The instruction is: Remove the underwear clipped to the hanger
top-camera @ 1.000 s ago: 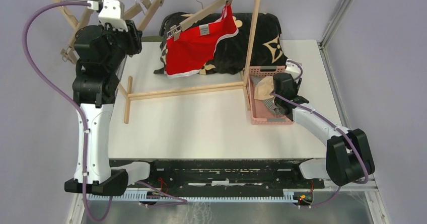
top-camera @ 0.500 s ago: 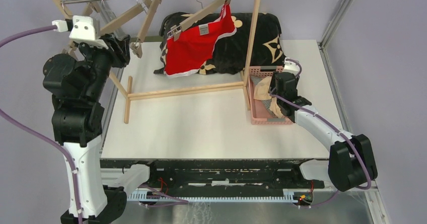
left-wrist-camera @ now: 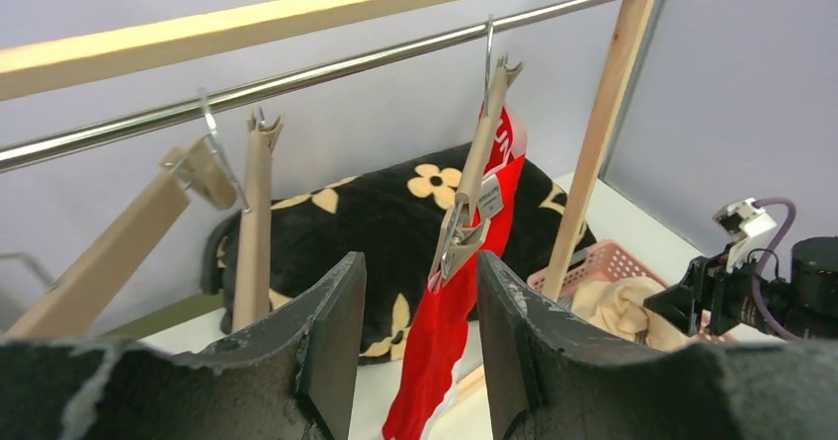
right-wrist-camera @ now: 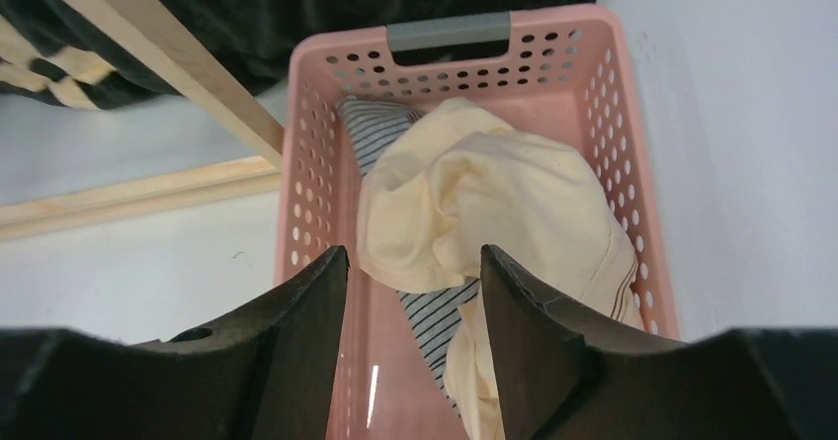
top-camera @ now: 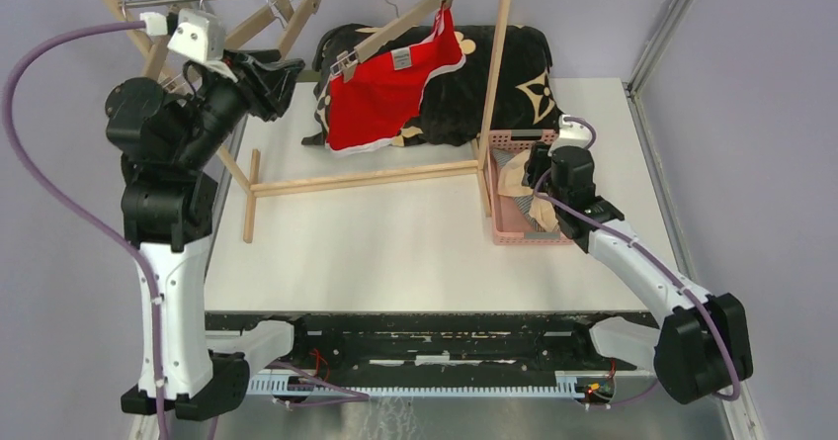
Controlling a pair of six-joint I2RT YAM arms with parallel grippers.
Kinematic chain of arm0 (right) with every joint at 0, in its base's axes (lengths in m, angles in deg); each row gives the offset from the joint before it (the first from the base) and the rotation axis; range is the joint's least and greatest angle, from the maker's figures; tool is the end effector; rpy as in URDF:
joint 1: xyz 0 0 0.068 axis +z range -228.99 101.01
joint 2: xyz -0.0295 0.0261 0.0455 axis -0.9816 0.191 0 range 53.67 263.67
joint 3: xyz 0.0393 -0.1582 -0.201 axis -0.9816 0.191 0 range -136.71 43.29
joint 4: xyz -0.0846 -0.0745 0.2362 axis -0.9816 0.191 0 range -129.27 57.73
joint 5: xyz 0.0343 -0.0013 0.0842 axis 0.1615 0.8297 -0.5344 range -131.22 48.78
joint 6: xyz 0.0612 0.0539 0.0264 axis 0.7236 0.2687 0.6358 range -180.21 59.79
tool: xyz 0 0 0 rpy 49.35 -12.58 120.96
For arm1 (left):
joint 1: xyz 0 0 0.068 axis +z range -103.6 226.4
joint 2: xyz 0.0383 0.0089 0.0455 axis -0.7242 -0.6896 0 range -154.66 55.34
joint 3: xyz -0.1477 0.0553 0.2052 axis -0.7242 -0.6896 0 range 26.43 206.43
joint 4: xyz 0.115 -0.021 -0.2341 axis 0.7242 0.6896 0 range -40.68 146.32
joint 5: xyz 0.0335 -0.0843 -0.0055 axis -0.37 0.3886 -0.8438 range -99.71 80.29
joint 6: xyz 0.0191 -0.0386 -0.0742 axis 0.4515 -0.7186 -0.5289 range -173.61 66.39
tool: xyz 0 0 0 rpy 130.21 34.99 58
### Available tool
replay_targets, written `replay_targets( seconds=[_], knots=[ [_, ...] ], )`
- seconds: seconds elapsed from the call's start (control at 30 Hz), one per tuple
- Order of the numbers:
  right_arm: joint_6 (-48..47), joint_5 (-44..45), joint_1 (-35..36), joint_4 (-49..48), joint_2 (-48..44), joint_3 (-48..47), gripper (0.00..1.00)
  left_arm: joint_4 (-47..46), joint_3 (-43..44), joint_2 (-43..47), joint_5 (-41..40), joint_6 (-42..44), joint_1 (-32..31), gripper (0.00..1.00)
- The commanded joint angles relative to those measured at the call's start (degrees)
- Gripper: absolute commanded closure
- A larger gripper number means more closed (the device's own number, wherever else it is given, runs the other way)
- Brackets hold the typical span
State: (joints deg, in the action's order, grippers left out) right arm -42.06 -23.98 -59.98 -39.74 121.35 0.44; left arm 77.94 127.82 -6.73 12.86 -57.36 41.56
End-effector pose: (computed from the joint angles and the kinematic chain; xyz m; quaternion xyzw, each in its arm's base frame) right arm 0.2968 0.0786 0.2355 0.0749 0.8314 0.0513 0.5482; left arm 0.1929 -0.0455 0.5624 0.1566 0.6243 -0.1810 0.7436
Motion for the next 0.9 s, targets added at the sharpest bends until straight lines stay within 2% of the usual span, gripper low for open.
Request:
replay_targets(
  seconds=[0.0,0.2,0.47,0.87],
  knots=[
    [-0.8,-3.1,0.1,-3.4,-5.2,1.1,0.41,-5.4,3.0,-5.1,6.3,-4.4,-0.2,0.5],
    [-0.8,-4.3,0.5,-2.7,-8.9,1.5,0.41,-2.1,12.9,-14.2,0.4,-2.8,-4.5,0.49],
    [-1.9,-4.3,1.0,-2.5,-10.4,2.1,0.41,3.2,23.4,-22.8,-8.3,2.8,-14.6,0.49],
    [-2.7,-4.3,1.1,-3.2,-12.0,3.1,0.42,5.6,24.7,-25.9,-16.9,8.1,-19.6,0.5]
  ],
)
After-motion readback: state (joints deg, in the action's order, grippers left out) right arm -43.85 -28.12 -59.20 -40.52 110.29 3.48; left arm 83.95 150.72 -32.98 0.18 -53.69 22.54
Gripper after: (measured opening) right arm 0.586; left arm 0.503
